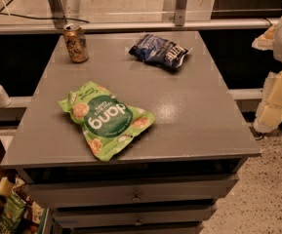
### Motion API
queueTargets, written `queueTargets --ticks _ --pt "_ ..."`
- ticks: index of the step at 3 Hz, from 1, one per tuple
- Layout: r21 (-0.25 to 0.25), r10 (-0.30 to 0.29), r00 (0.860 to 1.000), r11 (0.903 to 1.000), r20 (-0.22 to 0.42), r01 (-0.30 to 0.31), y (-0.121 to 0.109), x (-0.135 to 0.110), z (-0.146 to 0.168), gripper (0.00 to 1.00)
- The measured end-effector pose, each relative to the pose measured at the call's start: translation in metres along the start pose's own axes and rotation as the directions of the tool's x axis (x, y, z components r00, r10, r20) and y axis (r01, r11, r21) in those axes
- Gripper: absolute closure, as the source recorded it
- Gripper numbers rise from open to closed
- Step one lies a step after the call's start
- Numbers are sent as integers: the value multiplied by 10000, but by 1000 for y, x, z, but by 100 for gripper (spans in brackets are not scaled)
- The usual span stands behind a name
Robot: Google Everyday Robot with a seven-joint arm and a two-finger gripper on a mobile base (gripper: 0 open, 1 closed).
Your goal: Pick green rice chip bag
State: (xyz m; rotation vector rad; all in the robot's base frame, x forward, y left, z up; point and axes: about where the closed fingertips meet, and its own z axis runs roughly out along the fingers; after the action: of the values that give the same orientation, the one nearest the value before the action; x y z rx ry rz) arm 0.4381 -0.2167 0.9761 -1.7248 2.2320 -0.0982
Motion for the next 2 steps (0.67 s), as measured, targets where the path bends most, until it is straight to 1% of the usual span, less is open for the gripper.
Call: queueTargets --ticks 1,2 --pt "2 0 10000 10000 1 0 0 0 0 0" --pt "-156 -104 9985 9998 545 112 -11 -13 11 0"
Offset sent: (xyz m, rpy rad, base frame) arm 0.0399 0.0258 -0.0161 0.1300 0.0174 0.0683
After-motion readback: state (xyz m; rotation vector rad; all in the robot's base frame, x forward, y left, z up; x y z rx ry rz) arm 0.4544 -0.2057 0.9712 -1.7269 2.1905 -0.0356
